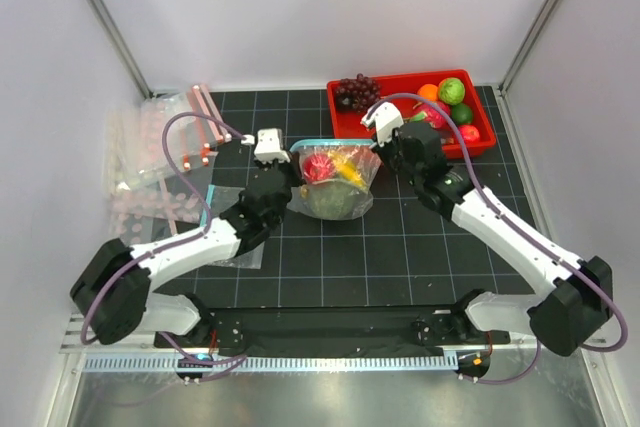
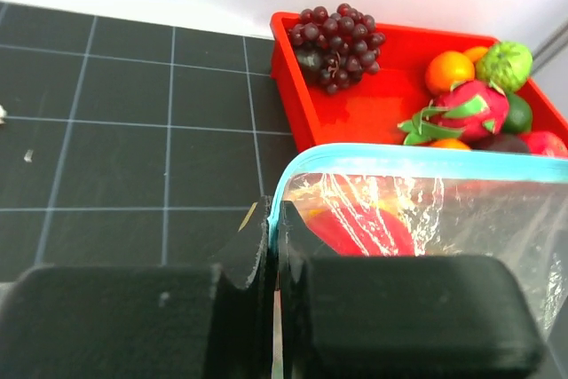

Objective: Place the food in the zip-top bag and seal the zipper
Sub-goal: Place the zipper food storage bag at the center of the board, then reset both arms

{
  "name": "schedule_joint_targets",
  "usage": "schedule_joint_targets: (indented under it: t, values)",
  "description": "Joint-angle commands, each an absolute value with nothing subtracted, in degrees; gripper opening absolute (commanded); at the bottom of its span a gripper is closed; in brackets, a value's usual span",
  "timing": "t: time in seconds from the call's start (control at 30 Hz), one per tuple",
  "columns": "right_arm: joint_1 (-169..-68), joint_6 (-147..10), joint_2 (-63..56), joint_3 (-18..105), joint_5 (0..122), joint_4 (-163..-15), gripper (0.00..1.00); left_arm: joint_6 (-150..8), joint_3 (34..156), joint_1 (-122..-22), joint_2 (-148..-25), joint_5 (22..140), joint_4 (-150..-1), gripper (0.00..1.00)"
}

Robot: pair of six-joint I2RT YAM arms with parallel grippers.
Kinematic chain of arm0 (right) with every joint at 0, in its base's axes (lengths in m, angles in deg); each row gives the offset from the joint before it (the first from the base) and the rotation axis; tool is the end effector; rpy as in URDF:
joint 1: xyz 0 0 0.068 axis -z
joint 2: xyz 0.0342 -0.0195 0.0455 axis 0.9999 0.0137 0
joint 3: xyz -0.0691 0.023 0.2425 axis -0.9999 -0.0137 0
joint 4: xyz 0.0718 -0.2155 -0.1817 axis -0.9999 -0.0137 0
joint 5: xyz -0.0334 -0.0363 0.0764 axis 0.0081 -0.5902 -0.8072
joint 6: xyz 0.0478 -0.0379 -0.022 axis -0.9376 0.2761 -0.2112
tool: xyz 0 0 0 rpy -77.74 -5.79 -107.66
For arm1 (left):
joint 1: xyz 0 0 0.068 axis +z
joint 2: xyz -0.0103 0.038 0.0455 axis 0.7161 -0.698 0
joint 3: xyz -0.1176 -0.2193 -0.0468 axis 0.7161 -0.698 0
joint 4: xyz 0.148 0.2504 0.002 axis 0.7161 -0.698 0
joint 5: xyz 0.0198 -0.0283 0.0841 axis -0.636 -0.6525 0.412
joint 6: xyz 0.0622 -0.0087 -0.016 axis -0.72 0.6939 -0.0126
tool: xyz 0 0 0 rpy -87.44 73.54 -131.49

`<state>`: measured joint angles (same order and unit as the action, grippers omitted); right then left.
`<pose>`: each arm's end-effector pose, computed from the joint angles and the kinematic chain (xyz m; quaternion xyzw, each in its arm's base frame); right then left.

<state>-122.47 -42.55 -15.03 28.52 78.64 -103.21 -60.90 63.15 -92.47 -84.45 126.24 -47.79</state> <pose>0.2803 0.1738 0.3096 -0.3260 0.7682 -0.0020 0.5510 0.2473 -0.2184 0.2394 -0.0599 0.7212 -0.1717 0.6684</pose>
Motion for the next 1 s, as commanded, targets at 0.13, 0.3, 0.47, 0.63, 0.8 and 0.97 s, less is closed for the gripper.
schedule_joint_targets:
  t: [0.13,0.3,0.47,0.63,0.8,0.97]
  values:
    - [-122.09,-49.2,-8.6,29.27,94.32,-90.57,0.09,-50.03,71.36,-88.89,-93.51,121.82,-46.5,0.22]
    - [-122.09,-53.07,-9.02,29.44,103.65,-89.15,0.64,-50.03,72.86,-87.92,-91.95,116.98,-49.39,0.74]
    - [-122.09,-58.86,-15.51,26.63,110.23,-83.79,0.99,-52.31,74.7,-87.66,-81.61,118.82,-58.87,0.87]
    - [-122.09,-79.42,-19.05,35.82,120.54,-103.23,1.0,-48.9,74.8,-87.57,-70.43,119.79,-72.85,1.0]
    - [-122.09,-99.98,-24.21,35.45,114.48,-114.55,0.99,-46.87,67.96,-87.66,-60.94,120.4,-78.73,1.0]
    - [-122.09,-106.16,-30.9,24.45,115.78,-112.09,1.0,-42.3,58.99,-87.66,-55.83,116.72,-79.11,1.0]
